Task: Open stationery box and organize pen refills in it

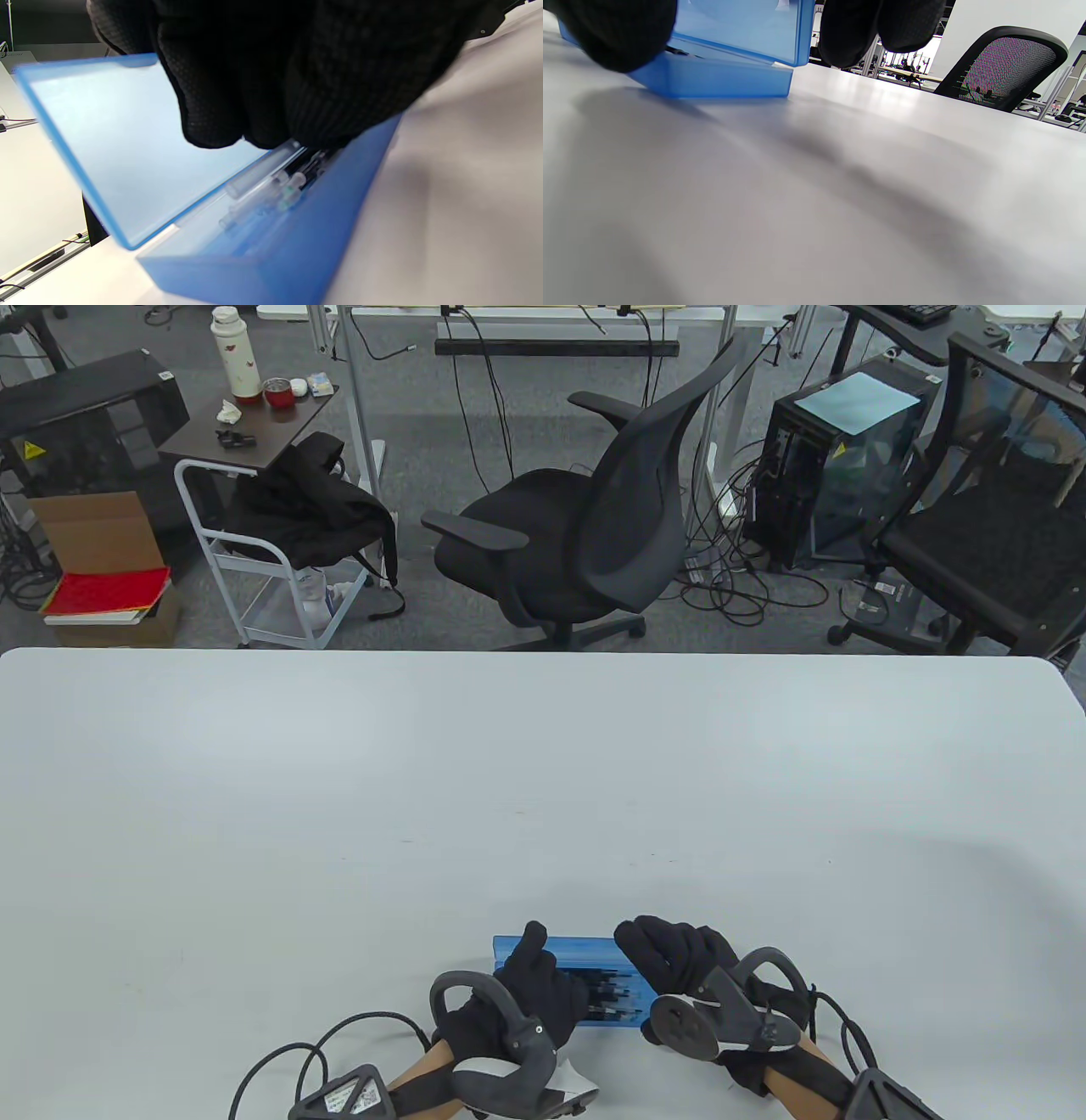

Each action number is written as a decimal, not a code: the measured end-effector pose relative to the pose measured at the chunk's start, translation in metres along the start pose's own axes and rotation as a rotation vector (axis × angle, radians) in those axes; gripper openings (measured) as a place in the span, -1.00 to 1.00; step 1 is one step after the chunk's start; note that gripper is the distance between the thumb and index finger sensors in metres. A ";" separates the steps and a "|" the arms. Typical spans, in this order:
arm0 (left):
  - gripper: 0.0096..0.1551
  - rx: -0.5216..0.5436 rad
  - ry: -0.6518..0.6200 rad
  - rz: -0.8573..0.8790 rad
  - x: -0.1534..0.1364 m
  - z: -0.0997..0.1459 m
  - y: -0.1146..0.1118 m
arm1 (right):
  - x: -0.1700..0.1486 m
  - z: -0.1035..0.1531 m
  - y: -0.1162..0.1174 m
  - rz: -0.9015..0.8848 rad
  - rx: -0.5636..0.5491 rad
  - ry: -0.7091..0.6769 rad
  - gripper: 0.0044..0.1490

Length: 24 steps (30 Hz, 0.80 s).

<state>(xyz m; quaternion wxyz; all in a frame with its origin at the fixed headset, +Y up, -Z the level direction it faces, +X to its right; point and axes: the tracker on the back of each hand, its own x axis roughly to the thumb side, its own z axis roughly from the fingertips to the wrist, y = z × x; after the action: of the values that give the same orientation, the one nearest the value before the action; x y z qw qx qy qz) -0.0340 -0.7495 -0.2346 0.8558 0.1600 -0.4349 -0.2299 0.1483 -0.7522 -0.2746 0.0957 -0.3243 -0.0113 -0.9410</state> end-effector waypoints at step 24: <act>-0.34 0.092 0.306 0.432 -0.068 0.039 0.005 | 0.019 0.015 -0.007 0.139 -0.149 -0.025 0.30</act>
<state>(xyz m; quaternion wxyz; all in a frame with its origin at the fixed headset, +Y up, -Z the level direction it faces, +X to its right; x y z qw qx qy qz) -0.0993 -0.7123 -0.2557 0.9327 0.1348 -0.3345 0.0050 0.1415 -0.7471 -0.2515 0.1363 -0.3423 0.0799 -0.9262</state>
